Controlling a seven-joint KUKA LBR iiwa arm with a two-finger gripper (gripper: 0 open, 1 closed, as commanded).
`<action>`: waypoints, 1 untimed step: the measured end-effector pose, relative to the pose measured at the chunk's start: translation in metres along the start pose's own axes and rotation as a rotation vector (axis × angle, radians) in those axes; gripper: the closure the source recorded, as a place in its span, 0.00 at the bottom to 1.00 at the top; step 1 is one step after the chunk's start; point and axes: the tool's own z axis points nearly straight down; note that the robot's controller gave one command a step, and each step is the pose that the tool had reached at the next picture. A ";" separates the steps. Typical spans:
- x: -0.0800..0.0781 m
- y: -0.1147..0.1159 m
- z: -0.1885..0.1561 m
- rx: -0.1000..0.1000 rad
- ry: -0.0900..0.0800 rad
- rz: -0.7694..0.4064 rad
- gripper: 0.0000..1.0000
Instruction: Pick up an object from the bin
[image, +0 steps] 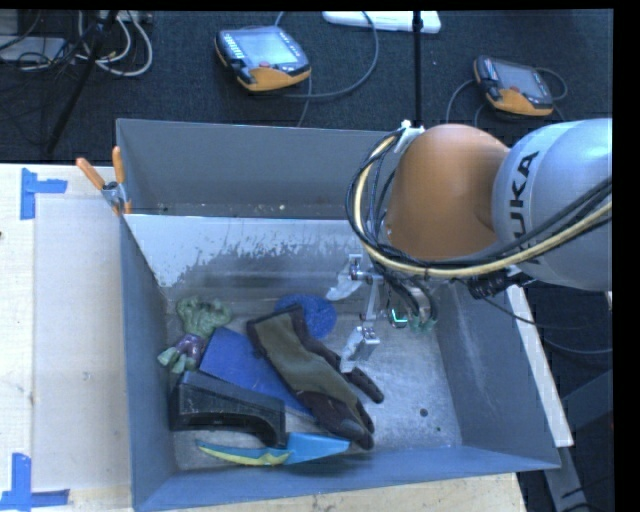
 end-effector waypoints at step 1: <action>-0.001 0.000 -0.003 0.000 -0.007 0.001 0.00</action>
Offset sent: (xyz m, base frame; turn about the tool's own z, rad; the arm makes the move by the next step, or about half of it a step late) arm -0.0213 0.0479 -0.0626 -0.1808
